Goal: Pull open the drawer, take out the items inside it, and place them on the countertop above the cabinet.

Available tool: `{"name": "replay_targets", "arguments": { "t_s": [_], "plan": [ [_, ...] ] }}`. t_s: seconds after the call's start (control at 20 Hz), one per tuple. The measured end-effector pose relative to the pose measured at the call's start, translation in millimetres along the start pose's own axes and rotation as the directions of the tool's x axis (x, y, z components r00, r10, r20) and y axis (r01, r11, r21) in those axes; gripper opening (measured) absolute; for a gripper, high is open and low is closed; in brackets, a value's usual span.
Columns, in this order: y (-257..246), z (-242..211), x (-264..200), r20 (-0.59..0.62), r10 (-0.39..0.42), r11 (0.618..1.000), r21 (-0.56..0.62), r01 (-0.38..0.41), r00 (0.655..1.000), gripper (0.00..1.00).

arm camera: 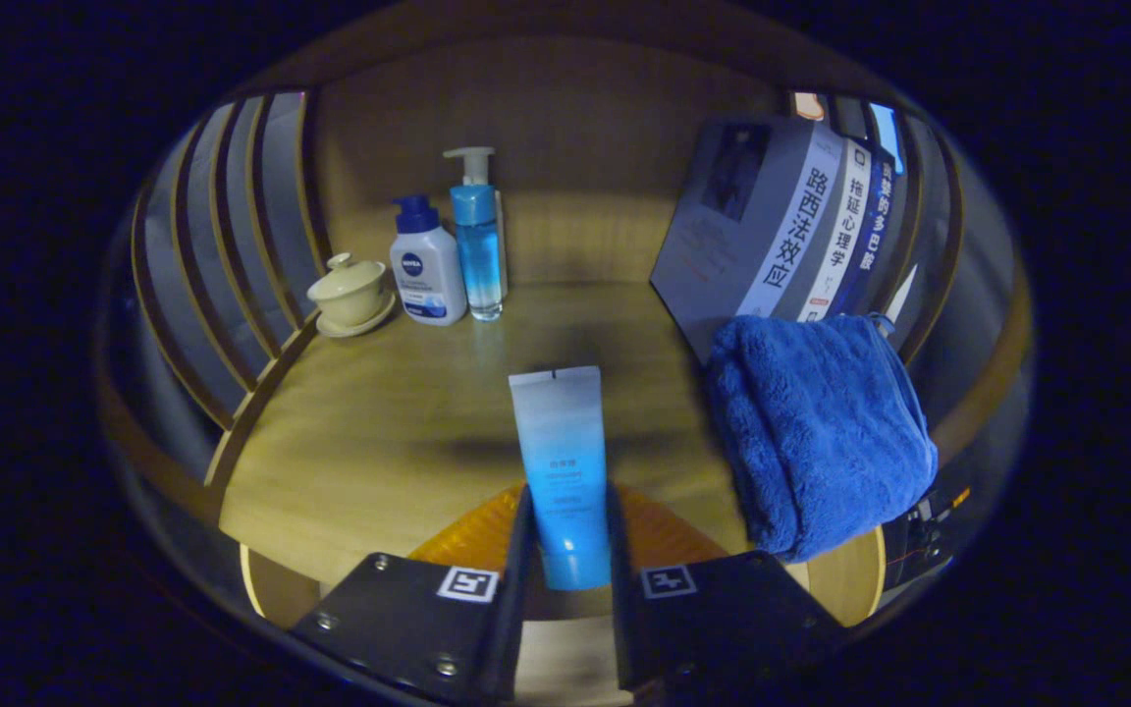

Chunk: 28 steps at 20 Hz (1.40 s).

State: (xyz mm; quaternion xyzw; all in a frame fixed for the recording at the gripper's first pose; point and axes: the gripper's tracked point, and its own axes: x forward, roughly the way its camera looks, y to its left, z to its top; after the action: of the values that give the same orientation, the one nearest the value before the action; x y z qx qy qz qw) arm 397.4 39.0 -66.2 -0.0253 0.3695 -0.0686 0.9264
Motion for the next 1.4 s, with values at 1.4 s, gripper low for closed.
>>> {"name": "replay_targets", "arguments": {
  "t_s": [1.4],
  "plan": [
    [-19,-234,-205,0.397,0.011,0.992,0.108,-0.059,0.918,0.72]
  ]
}}
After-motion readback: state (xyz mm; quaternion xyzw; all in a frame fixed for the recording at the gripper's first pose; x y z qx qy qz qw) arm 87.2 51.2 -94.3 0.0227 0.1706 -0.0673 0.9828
